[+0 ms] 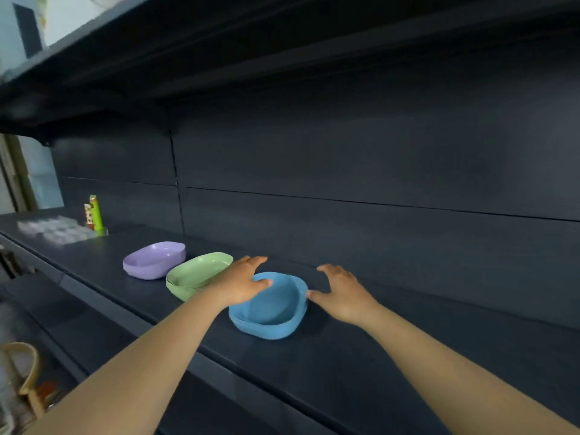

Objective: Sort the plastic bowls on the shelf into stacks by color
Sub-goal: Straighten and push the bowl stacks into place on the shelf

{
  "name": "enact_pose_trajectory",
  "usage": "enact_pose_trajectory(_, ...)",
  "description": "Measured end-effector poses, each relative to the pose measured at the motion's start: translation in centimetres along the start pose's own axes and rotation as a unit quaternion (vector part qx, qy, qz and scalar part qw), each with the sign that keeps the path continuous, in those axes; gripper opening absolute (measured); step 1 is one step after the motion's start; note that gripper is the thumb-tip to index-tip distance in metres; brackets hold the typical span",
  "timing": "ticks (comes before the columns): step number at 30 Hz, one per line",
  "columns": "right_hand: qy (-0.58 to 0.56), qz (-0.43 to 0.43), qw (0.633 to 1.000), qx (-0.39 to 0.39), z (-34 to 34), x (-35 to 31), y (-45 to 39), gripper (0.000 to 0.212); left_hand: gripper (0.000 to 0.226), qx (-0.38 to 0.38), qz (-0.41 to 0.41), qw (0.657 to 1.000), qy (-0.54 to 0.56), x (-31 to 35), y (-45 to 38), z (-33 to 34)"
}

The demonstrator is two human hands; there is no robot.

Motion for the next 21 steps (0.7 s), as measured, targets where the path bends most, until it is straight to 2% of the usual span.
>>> enact_pose_trajectory(2, -0.056, 0.023, 0.998, -0.006, 2.2, 0.3, -1.3, 0.066, 0.064, -0.015, -0.004, 0.998, 0.057, -1.6, -0.8, 1.1)
enact_pose_trajectory(4, -0.155, 0.062, 0.986, -0.002, 4.0, 0.6, -2.0, 0.065, 0.065, -0.022, -0.007, 0.986, 0.162, -2.8, -1.3, 2.3)
enact_pose_trajectory(7, -0.355, 0.127, 0.926, 0.019, 6.4, 1.0, -1.9, 0.039, 0.06, -0.027, -0.044, 0.934, 0.353, -4.1, -1.0, 4.4)
enact_pose_trajectory(10, -0.468, 0.155, 0.868, 0.057, 8.2, 0.8, -1.2, 0.025, 0.054, -0.012, -0.054, 0.881, 0.471, -4.1, -0.6, 5.6)
enact_pose_trajectory(14, -0.544, 0.167, 0.812, 0.127, 7.5, 0.5, -0.3, 0.044, 0.052, -0.023, -0.022, 0.843, 0.538, -2.3, -0.5, 5.7)
enact_pose_trajectory(18, -0.545, 0.122, 0.812, 0.17, 4.6, 1.1, 1.6, 0.064, 0.064, -0.038, 0.031, 0.828, 0.559, 0.6, -0.5, 5.7)
enact_pose_trajectory(21, -0.542, 0.108, 0.809, 0.201, 2.0, 2.6, 4.1, 0.067, 0.065, -0.056, 0.069, 0.818, 0.568, 4.3, -0.2, 5.9)
Point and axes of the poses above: each hand's wrist, its own y-axis away from the middle knuckle, its own z-axis out of the palm, x = y × z, the point moved 5 cm from there along -y, towards the middle knuckle, and after that the axes turned 3 degrees about -y, right-handed, at the moved point
